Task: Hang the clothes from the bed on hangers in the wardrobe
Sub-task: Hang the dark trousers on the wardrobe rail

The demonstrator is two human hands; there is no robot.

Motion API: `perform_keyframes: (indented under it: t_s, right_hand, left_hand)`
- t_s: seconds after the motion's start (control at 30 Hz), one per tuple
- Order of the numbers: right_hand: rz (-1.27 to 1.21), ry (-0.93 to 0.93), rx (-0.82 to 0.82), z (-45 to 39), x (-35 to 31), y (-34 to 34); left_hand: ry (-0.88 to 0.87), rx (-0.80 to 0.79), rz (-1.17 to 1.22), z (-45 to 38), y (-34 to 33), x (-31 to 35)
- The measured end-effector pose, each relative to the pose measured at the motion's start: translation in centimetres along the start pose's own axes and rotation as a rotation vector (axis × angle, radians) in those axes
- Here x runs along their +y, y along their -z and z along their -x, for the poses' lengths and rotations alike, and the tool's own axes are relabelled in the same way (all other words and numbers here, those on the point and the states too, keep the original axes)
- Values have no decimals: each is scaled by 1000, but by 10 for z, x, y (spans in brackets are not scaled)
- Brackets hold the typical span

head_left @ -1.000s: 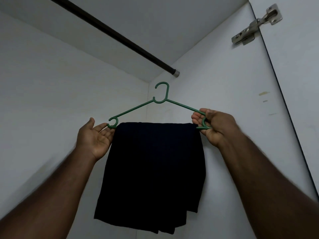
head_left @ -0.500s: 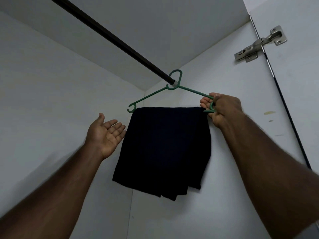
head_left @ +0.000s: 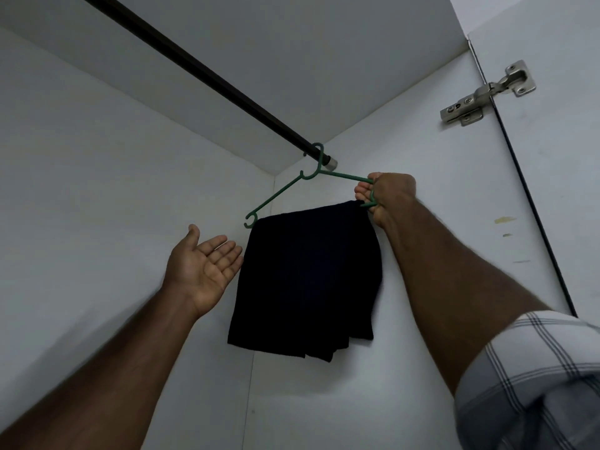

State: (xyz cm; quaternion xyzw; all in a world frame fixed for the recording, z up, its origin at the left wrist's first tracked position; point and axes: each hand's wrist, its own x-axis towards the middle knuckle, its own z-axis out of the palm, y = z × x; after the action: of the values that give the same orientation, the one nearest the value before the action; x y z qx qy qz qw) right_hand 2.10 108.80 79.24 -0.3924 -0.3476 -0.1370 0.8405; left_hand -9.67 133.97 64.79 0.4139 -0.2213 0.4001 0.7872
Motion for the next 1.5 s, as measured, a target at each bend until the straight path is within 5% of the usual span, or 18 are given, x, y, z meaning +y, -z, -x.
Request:
perform_keyframes:
  t_s: [0.13, 0.3, 0.63, 0.73, 0.83, 0.93, 1.07, 1.23, 1.5]
  right_hand:
    - [-44, -60, -30, 1, 8, 13]
    - [74, 99, -26, 15, 0, 27]
    - [866, 541, 232, 86, -12, 66]
    - [1110, 765, 143, 134, 1, 74]
    - [1388, 931, 48, 176, 26, 80]
    - [1578, 887, -55, 215, 45, 85]
    - [1682, 883, -157, 253, 55, 88]
    - [1735, 919, -205, 282, 47, 92]
    - [1727, 925, -218, 333, -5, 132]
  left_hand:
    - [13, -14, 1, 9, 0, 0]
    - [27, -15, -6, 18, -5, -1]
    - [48, -35, -119, 61, -14, -5]
    - [-19, -27, -327, 83, -21, -13]
    - [-297, 27, -867, 109, -23, -32]
    - [-545, 0, -1364, 136, -15, -53]
    - [-625, -38, -1747, 168, -16, -57]
    - [-681, -33, -1983, 203, -28, -48]
    - [-703, -64, -1994, 276, -77, -51]
